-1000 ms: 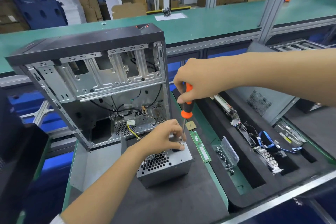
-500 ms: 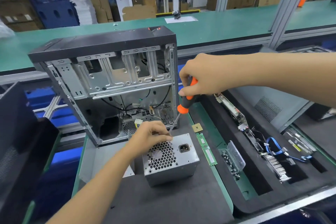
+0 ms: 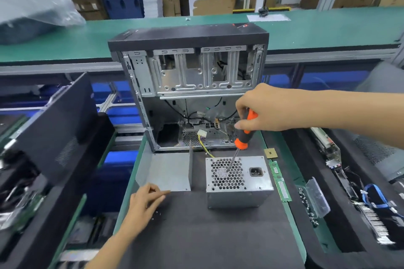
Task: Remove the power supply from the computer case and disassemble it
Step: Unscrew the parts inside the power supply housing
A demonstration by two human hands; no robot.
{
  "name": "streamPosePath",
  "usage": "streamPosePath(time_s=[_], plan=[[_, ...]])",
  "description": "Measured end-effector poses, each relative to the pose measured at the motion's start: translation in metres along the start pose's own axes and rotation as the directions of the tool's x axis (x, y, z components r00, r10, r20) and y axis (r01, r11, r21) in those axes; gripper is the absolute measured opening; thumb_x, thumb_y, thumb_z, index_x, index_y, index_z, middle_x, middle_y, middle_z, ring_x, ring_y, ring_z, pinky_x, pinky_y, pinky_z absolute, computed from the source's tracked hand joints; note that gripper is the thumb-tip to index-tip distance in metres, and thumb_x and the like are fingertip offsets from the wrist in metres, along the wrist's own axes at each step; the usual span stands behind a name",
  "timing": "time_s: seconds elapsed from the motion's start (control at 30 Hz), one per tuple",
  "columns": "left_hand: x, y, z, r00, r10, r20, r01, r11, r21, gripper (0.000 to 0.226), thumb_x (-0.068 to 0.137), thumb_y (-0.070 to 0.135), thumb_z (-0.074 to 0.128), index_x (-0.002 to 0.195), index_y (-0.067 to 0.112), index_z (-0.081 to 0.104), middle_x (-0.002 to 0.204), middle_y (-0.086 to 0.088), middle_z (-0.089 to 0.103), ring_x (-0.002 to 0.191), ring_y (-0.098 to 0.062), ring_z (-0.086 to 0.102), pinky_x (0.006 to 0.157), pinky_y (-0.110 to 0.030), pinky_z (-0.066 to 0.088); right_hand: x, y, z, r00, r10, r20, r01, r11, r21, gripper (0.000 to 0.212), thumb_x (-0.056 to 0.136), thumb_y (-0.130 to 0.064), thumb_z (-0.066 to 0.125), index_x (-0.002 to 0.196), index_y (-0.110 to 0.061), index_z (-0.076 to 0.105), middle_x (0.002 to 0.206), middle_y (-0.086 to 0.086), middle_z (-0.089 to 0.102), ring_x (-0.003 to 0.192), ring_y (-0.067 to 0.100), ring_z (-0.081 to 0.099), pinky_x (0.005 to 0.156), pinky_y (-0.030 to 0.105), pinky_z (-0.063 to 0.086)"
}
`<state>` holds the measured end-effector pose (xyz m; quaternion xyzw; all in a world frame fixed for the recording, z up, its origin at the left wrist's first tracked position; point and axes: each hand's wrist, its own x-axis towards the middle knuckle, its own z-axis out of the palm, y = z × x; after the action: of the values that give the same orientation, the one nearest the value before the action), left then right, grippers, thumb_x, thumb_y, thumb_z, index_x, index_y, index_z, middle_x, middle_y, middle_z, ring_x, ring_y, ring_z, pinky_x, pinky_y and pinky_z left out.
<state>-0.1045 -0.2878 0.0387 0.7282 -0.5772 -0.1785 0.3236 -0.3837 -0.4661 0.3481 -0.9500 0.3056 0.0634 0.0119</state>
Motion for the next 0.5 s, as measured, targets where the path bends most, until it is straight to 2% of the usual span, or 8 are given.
streamPosePath(time_s=[0.1, 0.17, 0.27, 0.4, 0.5], plan=[[-0.008, -0.014, 0.013, 0.999, 0.003, -0.033, 0.000, 0.994, 0.108, 0.029, 0.092, 0.016, 0.066, 0.108, 0.040, 0.071, 0.091, 0.017, 0.053, 0.094, 0.005, 0.047, 0.086, -0.035, 0.038, 0.001, -0.001, 0.000, 1.000, -0.016, -0.005, 0.016, 1.000, 0.001, 0.026, 0.089, -0.046, 0.058, 0.084, -0.020, 0.057, 0.067, -0.005, 0.053, 0.073, 0.022, 0.058, 0.060, 0.031, 0.045], [-0.008, -0.017, 0.017, 1.000, 0.009, -0.030, -0.006, 0.992, 0.124, 0.029, 0.093, 0.020, 0.064, 0.113, 0.040, 0.069, 0.093, 0.018, 0.050, 0.096, 0.004, 0.045, 0.090, -0.028, 0.030, 0.001, -0.002, 0.000, 1.000, -0.023, -0.015, 0.024, 1.000, 0.013, 0.026, 0.088, -0.047, 0.059, 0.081, -0.022, 0.056, 0.066, -0.006, 0.052, 0.069, 0.019, 0.055, 0.056, 0.029, 0.042], [-0.004, -0.021, 0.018, 0.999, 0.052, 0.004, -0.051, 0.982, 0.181, 0.030, 0.094, 0.022, 0.063, 0.118, 0.037, 0.068, 0.093, 0.018, 0.046, 0.096, 0.003, 0.043, 0.087, -0.021, 0.025, 0.002, -0.002, 0.003, 0.999, -0.032, -0.029, 0.032, 0.999, 0.025, 0.027, 0.087, -0.047, 0.060, 0.076, -0.024, 0.053, 0.064, -0.008, 0.049, 0.063, 0.014, 0.050, 0.053, 0.027, 0.037], [0.004, -0.020, 0.012, 0.998, 0.004, 0.060, -0.013, 0.988, 0.157, 0.028, 0.097, 0.019, 0.058, 0.119, 0.033, 0.069, 0.090, 0.017, 0.046, 0.089, -0.003, 0.048, 0.088, -0.024, 0.031, 0.003, -0.003, 0.008, 0.998, -0.037, -0.052, 0.039, 0.999, 0.037, 0.028, 0.085, -0.049, 0.062, 0.077, -0.023, 0.055, 0.064, -0.007, 0.051, 0.066, 0.017, 0.053, 0.052, 0.026, 0.038], [0.012, 0.001, 0.003, 0.995, 0.006, 0.098, -0.014, 0.996, 0.084, 0.028, 0.097, 0.015, 0.056, 0.104, 0.038, 0.071, 0.083, 0.015, 0.053, 0.082, -0.008, 0.054, 0.084, -0.029, 0.044, 0.005, -0.003, 0.009, 0.994, -0.016, -0.110, 0.028, 0.993, 0.111, 0.032, 0.078, -0.052, 0.069, 0.080, -0.021, 0.060, 0.065, -0.006, 0.054, 0.065, 0.012, 0.052, 0.053, 0.025, 0.040]])
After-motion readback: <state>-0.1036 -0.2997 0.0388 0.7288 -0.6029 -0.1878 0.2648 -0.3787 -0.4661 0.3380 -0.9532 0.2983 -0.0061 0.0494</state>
